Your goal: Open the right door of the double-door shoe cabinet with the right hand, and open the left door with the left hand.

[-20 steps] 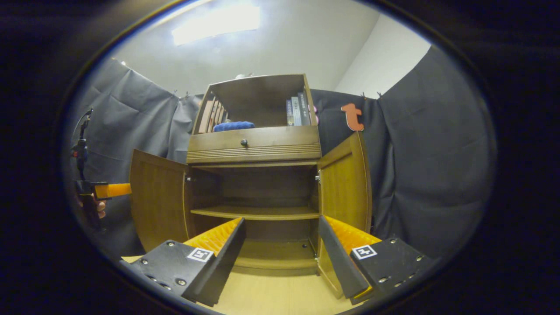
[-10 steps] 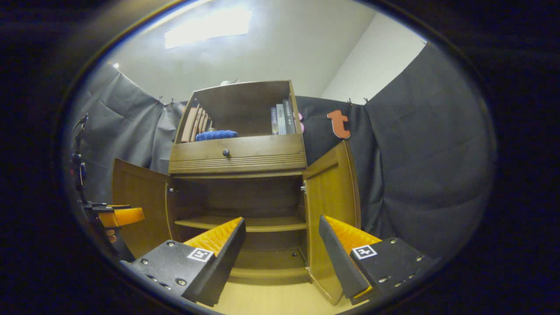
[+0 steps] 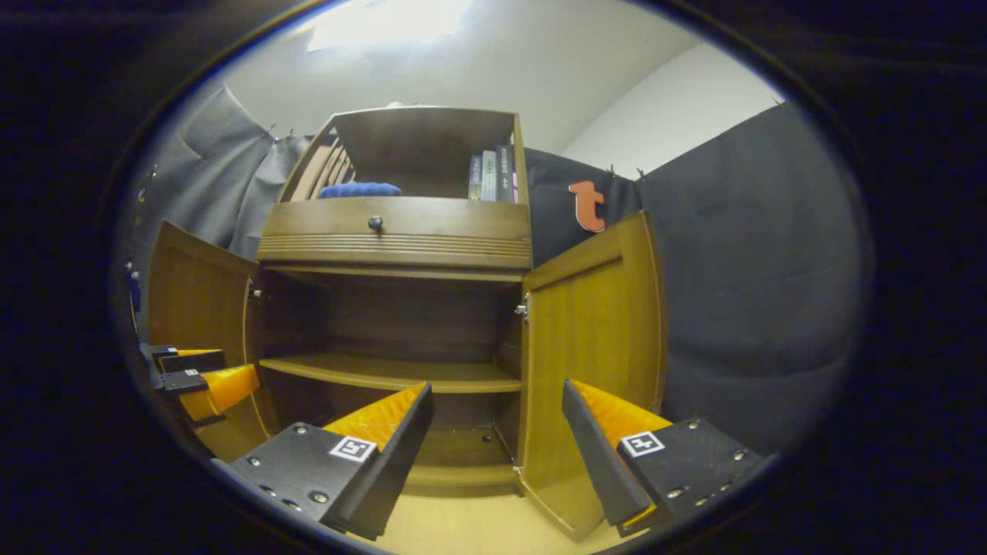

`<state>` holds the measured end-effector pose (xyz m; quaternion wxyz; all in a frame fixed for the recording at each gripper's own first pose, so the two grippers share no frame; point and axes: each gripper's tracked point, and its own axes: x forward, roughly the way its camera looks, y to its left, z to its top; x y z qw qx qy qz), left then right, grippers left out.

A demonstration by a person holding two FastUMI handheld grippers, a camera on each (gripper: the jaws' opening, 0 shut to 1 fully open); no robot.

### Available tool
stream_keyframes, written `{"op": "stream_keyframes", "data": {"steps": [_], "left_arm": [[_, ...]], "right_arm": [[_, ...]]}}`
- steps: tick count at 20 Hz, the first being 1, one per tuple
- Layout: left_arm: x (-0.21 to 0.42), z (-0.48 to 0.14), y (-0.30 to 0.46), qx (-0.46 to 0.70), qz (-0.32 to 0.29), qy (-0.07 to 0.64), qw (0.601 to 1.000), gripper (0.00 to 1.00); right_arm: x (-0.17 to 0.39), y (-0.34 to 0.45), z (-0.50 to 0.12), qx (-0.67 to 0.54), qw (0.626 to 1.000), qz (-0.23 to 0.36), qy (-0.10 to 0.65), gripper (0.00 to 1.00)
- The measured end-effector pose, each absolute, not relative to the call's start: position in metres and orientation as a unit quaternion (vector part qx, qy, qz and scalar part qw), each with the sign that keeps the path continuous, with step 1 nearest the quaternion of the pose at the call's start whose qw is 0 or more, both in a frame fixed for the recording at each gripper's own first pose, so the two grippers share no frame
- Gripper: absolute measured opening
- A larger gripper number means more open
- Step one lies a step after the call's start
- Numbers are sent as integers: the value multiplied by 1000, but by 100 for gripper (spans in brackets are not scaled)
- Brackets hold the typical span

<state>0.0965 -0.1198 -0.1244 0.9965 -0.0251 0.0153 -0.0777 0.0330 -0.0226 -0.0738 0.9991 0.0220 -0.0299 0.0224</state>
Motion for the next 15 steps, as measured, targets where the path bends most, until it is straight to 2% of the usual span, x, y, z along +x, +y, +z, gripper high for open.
{"op": "stream_keyframes", "data": {"steps": [3, 5, 6, 8, 15], "left_arm": [[120, -153, -124, 7, -92, 44, 995, 95], [137, -169, -124, 6, -80, 62, 995, 96], [142, -177, -123, 5, -76, 73, 994, 99], [153, -183, -121, 4, -72, 76, 994, 100], [174, -202, -105, -11, -45, 93, 995, 97]], "right_arm": [[56, 2, -91, 20, 999, 41, -19, 99], [67, 17, -103, 14, 999, 44, -16, 96], [73, 23, -110, 15, 999, 44, -14, 99], [85, 34, -125, 27, 998, 48, -2, 99], [108, 50, -148, 43, 997, 58, 25, 99]]}}
